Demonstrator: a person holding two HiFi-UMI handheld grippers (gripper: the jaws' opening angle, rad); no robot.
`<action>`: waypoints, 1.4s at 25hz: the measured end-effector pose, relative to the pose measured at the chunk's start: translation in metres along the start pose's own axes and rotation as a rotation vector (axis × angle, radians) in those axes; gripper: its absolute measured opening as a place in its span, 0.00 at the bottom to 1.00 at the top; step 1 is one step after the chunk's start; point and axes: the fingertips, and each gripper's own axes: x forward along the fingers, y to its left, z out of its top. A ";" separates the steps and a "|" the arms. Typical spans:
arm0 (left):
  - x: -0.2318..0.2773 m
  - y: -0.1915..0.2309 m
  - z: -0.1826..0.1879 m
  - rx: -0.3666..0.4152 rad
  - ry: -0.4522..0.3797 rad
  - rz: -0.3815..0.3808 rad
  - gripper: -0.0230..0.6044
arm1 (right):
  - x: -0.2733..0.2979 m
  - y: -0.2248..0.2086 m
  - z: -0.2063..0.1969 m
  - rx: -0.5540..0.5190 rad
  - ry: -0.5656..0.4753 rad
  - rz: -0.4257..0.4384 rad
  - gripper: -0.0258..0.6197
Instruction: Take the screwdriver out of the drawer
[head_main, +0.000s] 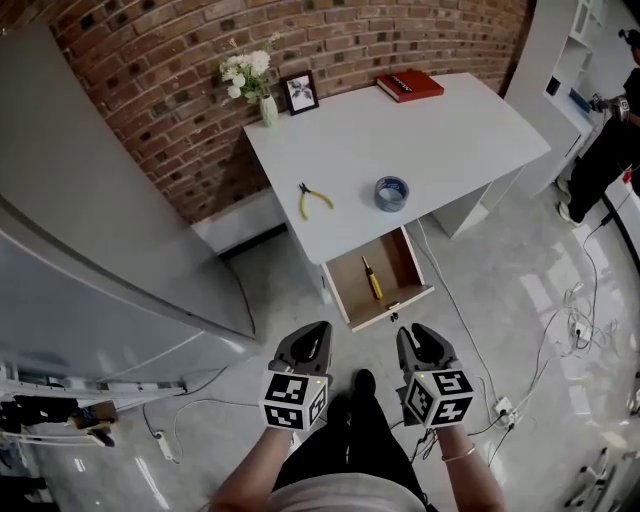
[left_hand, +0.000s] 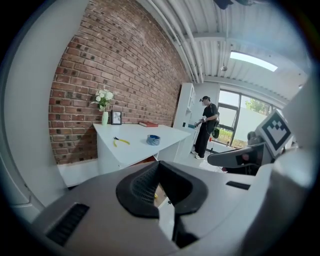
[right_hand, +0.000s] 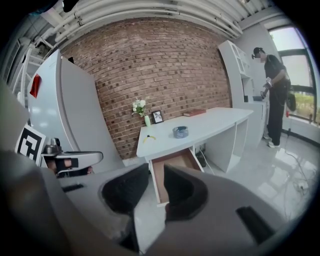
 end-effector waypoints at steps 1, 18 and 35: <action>0.004 0.002 -0.002 -0.001 0.006 0.005 0.03 | 0.006 -0.002 -0.001 -0.002 0.011 0.006 0.17; 0.082 0.036 -0.041 -0.111 0.088 0.113 0.03 | 0.143 -0.050 -0.031 -0.072 0.223 0.111 0.17; 0.115 0.090 -0.091 -0.233 0.143 0.250 0.03 | 0.271 -0.081 -0.083 -0.156 0.458 0.152 0.17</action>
